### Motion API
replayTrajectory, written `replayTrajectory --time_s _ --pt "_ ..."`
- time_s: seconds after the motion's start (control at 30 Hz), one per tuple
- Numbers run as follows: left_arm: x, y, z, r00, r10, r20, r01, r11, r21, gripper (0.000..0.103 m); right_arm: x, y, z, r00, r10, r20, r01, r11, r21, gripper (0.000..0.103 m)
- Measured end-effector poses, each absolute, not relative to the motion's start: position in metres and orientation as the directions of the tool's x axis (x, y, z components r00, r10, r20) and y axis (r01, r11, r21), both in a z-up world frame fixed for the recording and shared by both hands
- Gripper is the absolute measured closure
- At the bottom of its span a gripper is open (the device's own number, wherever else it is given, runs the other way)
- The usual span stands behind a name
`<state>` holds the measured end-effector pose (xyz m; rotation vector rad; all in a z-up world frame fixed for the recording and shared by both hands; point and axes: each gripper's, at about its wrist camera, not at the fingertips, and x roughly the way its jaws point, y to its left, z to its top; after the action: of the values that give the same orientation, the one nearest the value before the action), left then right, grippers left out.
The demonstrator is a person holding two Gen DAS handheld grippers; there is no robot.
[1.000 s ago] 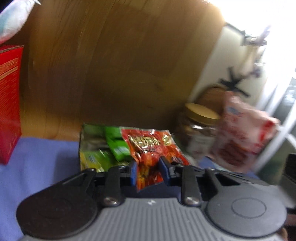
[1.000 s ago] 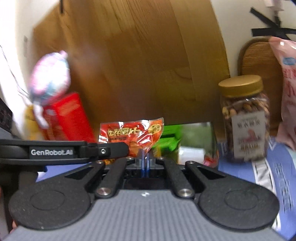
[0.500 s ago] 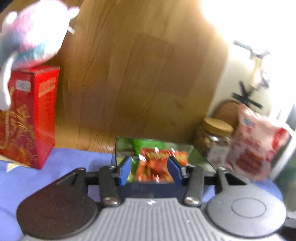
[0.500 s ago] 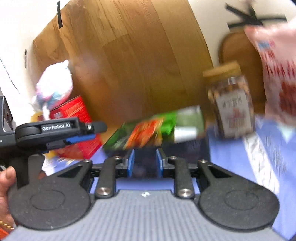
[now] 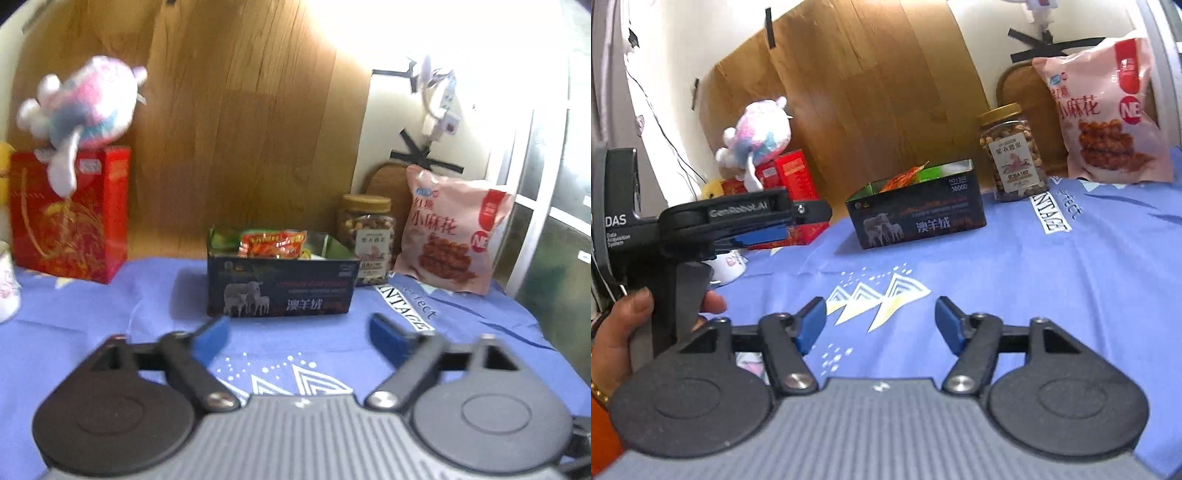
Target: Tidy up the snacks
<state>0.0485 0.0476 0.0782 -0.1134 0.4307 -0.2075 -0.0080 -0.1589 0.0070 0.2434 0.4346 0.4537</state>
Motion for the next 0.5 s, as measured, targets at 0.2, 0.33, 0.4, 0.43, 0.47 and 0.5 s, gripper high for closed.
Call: replayTrajectory --time_s 0.2,0.33,0.4,0.43,0.47,0.5 --pt "0.002 0.029 0.095 0.911 -0.185 -0.369 0.174 0.983 -0.063 0.0 -0.036 -0.169 -0.001 0.802 0.516 -0.301 -0.374 0.827 0.42 0.029" --pt "-0.013 0.018 0.1 0.922 -0.149 -0.358 0.151 0.988 -0.022 0.0 -0.049 -0.17 -0.004 0.804 0.521 -0.287 -0.383 0.823 0.42 0.023" --pt "-0.014 0.016 0.1 0.917 -0.135 -0.376 0.14 0.99 -0.013 0.0 -0.051 -0.17 -0.007 0.815 0.504 -0.285 -0.365 0.83 0.422 0.022" --pt "-0.014 0.015 0.098 0.912 -0.126 -0.39 0.134 0.991 -0.008 0.0 -0.05 -0.171 -0.009 0.816 0.501 -0.287 -0.357 0.828 0.432 0.022" --pt "-0.015 0.015 0.096 0.908 -0.117 -0.401 0.127 0.992 -0.003 0.0 -0.049 -0.171 -0.01 0.813 0.503 -0.292 -0.351 0.825 0.444 0.022" --pt "-0.015 0.015 0.093 0.904 -0.107 -0.414 0.12 0.993 0.005 0.0 -0.049 -0.172 -0.012 0.809 0.508 -0.297 -0.347 0.819 0.456 0.022"
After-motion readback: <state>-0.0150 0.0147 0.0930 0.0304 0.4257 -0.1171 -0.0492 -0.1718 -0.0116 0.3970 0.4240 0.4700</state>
